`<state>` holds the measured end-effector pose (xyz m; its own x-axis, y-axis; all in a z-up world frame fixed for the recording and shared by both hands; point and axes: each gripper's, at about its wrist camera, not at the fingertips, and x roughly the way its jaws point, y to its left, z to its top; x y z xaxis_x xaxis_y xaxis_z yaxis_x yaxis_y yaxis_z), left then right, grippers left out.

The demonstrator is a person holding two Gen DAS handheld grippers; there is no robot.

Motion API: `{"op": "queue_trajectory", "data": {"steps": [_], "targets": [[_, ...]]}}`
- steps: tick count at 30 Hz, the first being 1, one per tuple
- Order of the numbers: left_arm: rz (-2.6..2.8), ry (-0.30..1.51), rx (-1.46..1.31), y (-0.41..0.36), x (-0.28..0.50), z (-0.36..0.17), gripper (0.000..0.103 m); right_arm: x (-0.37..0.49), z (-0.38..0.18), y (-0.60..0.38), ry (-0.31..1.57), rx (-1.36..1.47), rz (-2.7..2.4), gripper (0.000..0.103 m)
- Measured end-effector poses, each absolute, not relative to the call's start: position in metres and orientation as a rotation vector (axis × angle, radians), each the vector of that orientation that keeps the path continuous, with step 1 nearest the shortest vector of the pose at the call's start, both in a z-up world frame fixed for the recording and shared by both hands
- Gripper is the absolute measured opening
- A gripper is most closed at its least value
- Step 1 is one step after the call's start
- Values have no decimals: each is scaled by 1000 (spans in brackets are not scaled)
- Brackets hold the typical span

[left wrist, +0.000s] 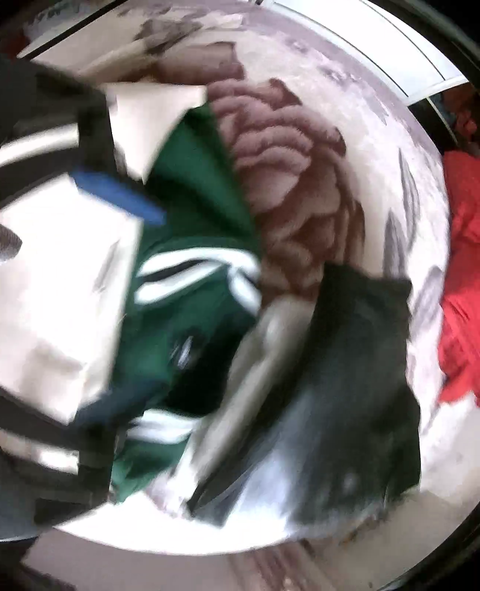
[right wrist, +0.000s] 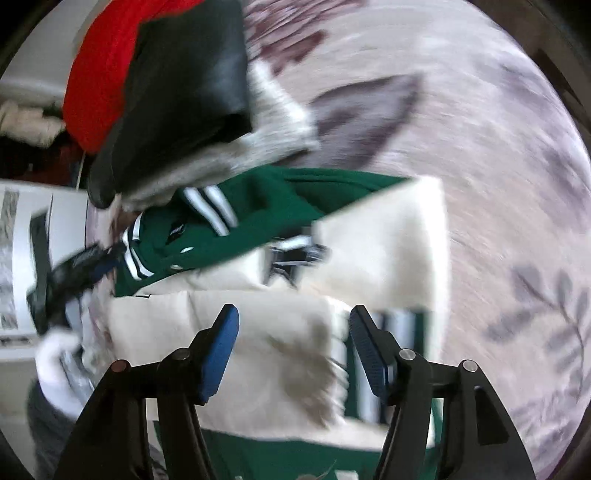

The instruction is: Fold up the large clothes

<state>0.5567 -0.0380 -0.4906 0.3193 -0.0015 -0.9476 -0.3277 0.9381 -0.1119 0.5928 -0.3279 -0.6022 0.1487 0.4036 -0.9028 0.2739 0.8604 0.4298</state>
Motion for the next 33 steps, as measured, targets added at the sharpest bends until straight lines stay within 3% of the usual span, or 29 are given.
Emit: {"op": "queue_trajectory", "data": {"steps": [4,12,13,14,17,20,22,24,26,29,33], "targets": [[202,1171,-249,-86,516,-480,94,570,-611,-382,1423,662,-21,66],[219,1244,-193,-136,473,-534,94,604,-716,-426,1538,876,72,66],[212,1249,-209,-139,469,-537,94,607,-721,-423,1545,886,115,61],[209,1250,-220,-141,465,-540,94,610,-716,-414,1530,831,186,8],[221,1247,-233,-141,456,-542,94,614,-692,-396,1512,652,237,7],[217,1246,-243,-151,445,-537,94,616,-707,-408,1542,659,142,7],[214,1241,-233,-159,436,-530,94,618,-711,-406,1562,676,177,11],[209,1226,-229,-169,422,-518,94,611,-698,-410,1585,666,194,30],[218,1233,-235,-180,404,-507,94,597,-679,-417,1589,616,201,39],[248,1247,-258,-198,371,-494,94,552,-657,-432,1617,528,207,42],[331,1273,-295,-227,314,-489,94,487,-673,-432,1759,487,300,42]]}}
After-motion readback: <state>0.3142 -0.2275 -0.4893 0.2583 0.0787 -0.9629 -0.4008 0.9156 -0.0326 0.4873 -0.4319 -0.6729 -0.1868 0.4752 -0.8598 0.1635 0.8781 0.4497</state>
